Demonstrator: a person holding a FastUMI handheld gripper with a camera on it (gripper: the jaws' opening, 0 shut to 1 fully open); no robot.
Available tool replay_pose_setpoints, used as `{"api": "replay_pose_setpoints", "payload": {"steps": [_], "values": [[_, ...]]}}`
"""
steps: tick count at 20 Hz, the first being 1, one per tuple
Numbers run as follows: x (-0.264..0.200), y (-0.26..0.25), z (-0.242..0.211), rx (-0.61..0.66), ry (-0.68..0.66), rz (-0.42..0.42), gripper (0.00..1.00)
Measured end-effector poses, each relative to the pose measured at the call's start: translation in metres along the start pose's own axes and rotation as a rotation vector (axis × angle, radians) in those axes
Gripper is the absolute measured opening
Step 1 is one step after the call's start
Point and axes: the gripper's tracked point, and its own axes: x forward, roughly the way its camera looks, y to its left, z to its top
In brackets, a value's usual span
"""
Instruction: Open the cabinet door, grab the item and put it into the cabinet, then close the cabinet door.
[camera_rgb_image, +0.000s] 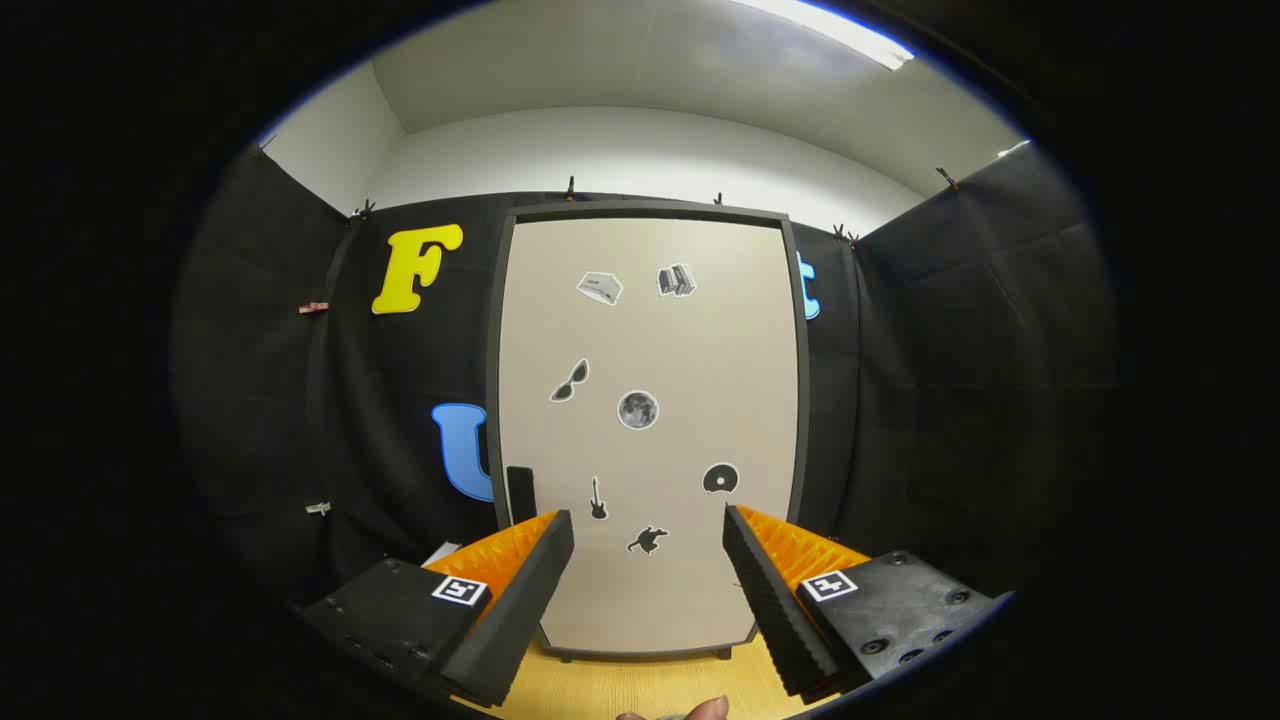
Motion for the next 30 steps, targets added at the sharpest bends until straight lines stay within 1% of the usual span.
{"api": "replay_pose_setpoints", "payload": {"steps": [8, 23, 27, 30], "values": [[0.0, 0.013, -0.009, -0.016, 0.03, 0.015, 0.98], [0.001, 0.023, -0.011, -0.008, 0.028, 0.011, 0.98], [0.009, 0.039, -0.015, 0.013, 0.032, 0.026, 0.98], [0.025, 0.064, -0.02, 0.011, 0.023, 0.052, 0.98]]}}
